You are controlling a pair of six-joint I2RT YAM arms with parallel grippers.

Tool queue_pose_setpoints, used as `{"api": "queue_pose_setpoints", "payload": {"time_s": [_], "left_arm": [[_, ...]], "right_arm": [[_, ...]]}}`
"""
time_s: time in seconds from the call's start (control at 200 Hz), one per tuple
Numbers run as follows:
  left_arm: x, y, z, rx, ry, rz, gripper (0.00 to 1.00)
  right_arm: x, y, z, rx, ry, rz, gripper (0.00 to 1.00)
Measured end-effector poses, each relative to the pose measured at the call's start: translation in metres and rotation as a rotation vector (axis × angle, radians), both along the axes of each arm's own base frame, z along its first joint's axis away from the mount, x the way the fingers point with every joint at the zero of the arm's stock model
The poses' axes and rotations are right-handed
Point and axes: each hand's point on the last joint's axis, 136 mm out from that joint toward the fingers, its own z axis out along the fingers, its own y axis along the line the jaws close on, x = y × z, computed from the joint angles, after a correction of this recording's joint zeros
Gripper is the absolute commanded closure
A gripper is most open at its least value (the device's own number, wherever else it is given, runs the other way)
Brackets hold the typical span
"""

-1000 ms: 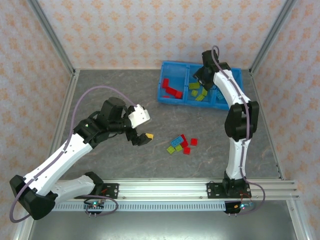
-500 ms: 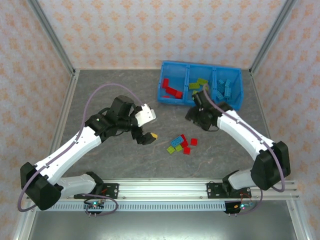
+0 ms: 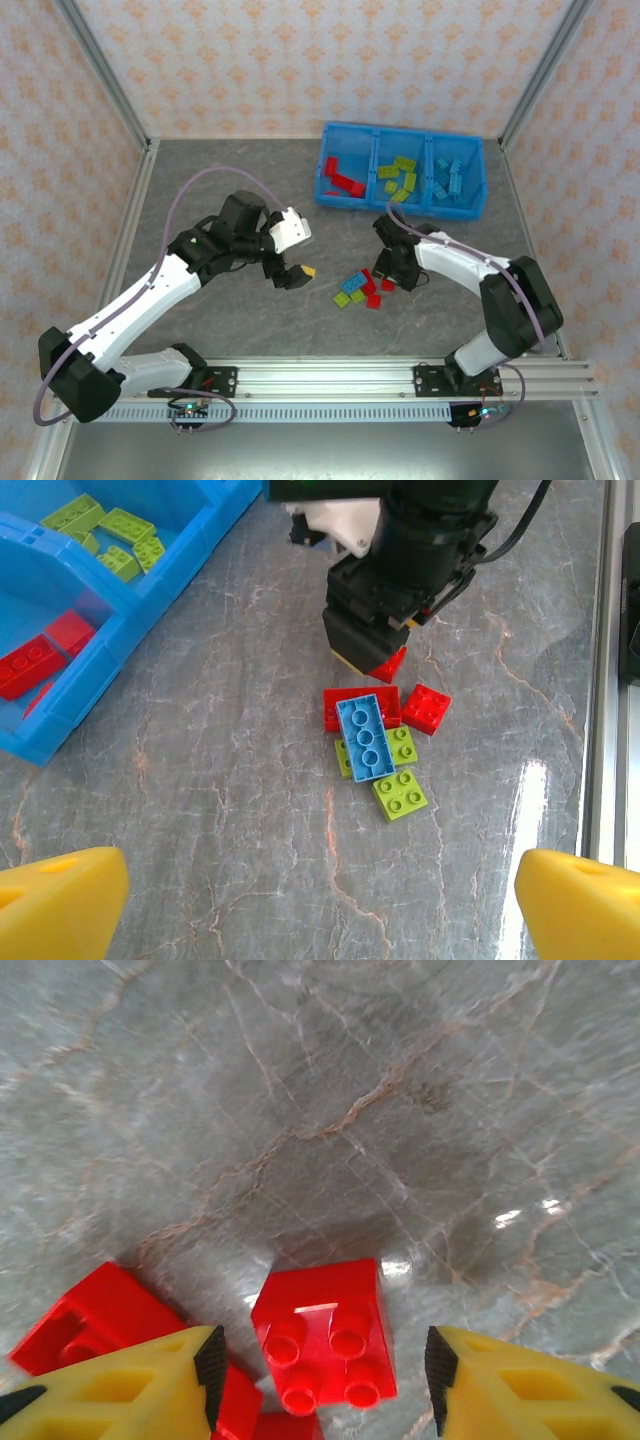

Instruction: Sort the legos into containers by color

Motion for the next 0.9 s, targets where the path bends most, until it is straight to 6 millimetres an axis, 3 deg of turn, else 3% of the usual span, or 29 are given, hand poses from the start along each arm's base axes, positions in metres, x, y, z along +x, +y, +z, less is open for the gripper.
{"api": "queue_pose_setpoints", "payload": {"time_s": [0.345, 0.43, 0.525, 0.631, 0.806, 0.901], "left_arm": [[0.0, 0.0, 0.0, 0.0, -0.001, 0.0, 0.0], [0.0, 0.0, 0.0, 0.0, -0.001, 0.0, 0.0], [0.0, 0.0, 0.001, -0.002, -0.003, 0.0, 0.0], [0.001, -0.001, 0.001, -0.004, -0.007, 0.0, 0.0], [0.005, -0.002, 0.005, -0.019, -0.018, 0.017, 0.0], [0.009, -0.002, 0.007, -0.027, -0.023, 0.04, 0.0]], "right_arm": [[-0.001, -0.003, -0.009, -0.034, 0.028, 0.022, 0.7], [0.0, -0.005, -0.006, -0.041, 0.021, 0.017, 0.71], [0.008, 0.0, 0.01, -0.02, -0.02, 0.017, 0.72], [0.041, 0.019, 0.051, 0.048, -0.143, 0.02, 0.73], [0.121, 0.061, 0.138, 0.168, -0.403, 0.041, 0.74], [0.17, 0.081, 0.159, 0.176, -0.48, 0.046, 0.75]]}}
